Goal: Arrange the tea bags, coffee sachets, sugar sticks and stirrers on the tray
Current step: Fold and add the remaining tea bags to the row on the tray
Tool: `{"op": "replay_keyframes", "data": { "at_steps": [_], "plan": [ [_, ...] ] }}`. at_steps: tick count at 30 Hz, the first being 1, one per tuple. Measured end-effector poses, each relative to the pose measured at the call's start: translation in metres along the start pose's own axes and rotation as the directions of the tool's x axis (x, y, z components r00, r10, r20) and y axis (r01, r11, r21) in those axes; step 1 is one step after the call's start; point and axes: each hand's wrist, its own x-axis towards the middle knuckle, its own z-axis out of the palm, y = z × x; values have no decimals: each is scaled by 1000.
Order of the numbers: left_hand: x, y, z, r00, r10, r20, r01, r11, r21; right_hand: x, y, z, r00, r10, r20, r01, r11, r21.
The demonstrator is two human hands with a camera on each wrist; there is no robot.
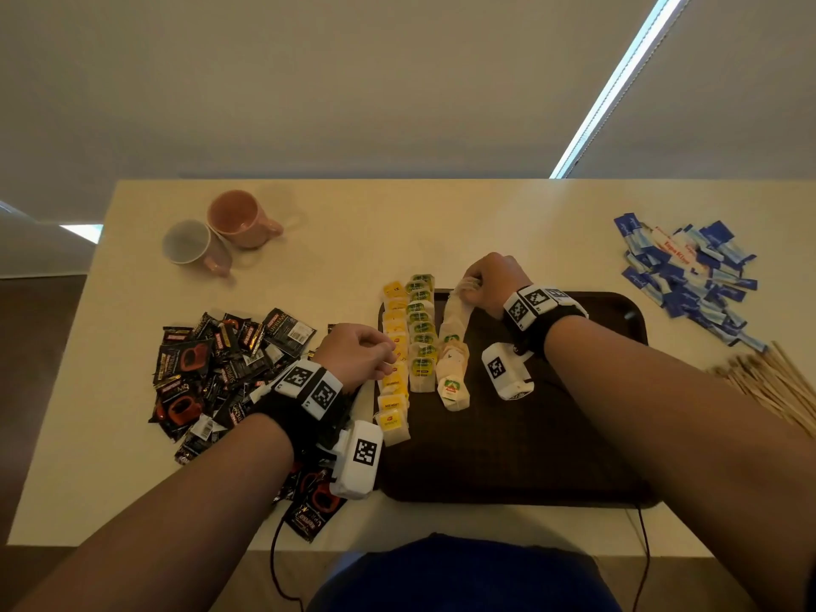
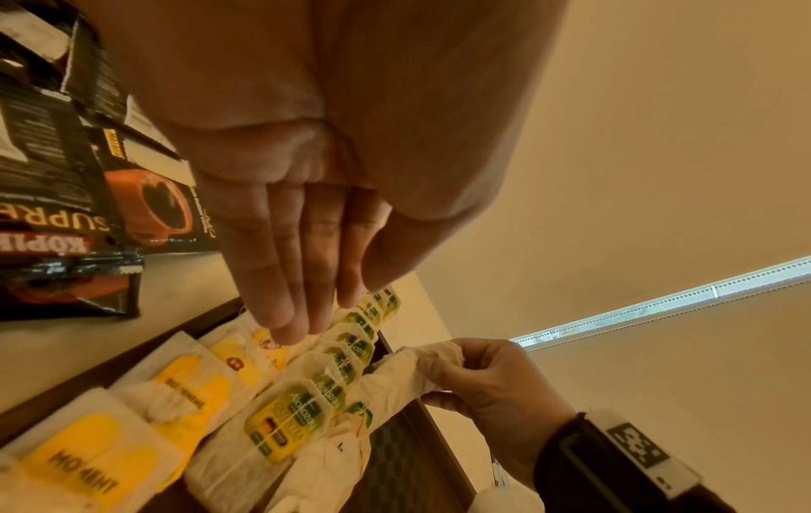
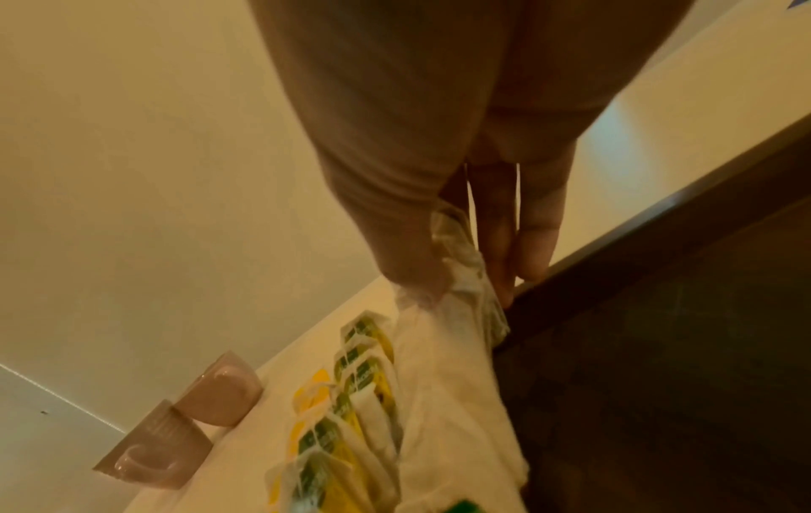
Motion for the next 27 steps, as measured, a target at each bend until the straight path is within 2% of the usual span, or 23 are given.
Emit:
{"op": "replay_keyframes", "data": {
  "at_steps": [7,10,12,14,17,19,22,27],
  "plan": [
    [-7,-3,-2,999,37,-21,-37,999,7,-21,-5,-37,985,-41,-165,46,999,26],
    [-12,-3,-3,995,87,-43,-87,996,10,-39,-21,-49,975,-131,-180,128,991,-27],
    [-17,-6,-4,992,118,-50,-118,993,4,-57,-35,-42,976,-185,-116,184,983,-19],
    [-20,-11,-4,991,123,-53,-122,992,7,-76,-45,-20,980,-191,48,193,981,-22],
    [-24,-20,-4,992,114,-50,-113,993,15,-101,-54,30,933,-156,325,204,971,-120],
    [-27,-25,-4,993,110,-45,-109,994,16,-109,-55,59,906,-110,409,209,956,-208],
    [-30,-31,-5,994,102,-37,-102,995,10,-109,-54,84,910,-82,406,196,949,-248],
    [-30,-36,-8,994,105,-19,-105,994,16,-100,-52,97,960,-45,275,111,967,-227]
  ]
}}
